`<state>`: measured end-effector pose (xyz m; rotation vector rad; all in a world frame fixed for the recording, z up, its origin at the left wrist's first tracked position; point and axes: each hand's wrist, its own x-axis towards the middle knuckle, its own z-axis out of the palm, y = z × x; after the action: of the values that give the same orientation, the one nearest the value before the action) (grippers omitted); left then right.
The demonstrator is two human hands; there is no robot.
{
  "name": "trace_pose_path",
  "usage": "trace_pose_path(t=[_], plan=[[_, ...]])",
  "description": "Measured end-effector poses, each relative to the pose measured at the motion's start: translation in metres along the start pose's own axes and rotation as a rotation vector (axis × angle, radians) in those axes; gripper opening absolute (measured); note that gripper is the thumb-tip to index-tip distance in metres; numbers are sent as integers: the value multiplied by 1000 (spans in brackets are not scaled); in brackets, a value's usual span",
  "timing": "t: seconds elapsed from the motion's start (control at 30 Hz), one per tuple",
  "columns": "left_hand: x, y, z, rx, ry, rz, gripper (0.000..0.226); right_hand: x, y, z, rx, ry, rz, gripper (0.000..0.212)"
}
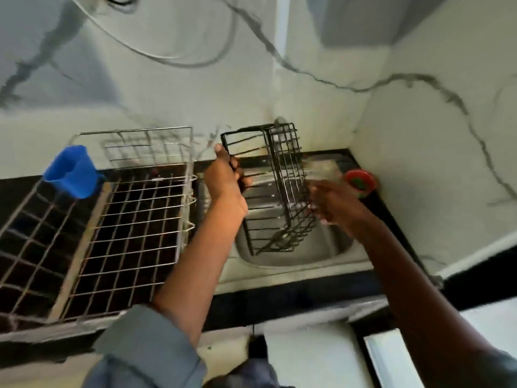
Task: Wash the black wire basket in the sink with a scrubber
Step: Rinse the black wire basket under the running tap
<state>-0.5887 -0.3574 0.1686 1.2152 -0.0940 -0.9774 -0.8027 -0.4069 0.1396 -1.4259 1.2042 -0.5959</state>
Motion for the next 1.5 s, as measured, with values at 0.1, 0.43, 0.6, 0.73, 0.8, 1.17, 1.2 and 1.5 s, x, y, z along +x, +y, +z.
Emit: trace_pose_path(t=[0.1,0.43,0.6,0.73,0.8,1.17,1.2,1.5], plan=[[20,-40,19,10,0,84,46,18,18,-17,-59,132,79,11],[60,-124,52,328,-252,140,45,95,15,-11,407,-32,531,108],[72,-144,61,410,-337,206,45,126,18,-19,347,-26,563,82],[78,-157,71,481,-333,245,48,148,21,-31,369,-24,602,80],[84,-163,71,484,-326,258,44,154,17,-33,368,-29,595,77],[116,-168,69,561,-249,164,34,186,24,-39,327,-82,672,22],[126,-164,66,578,-214,168,34,188,22,-38,305,-88,667,20],[258,-136,101,970,-85,315,11,202,15,-15,220,4,572,14]])
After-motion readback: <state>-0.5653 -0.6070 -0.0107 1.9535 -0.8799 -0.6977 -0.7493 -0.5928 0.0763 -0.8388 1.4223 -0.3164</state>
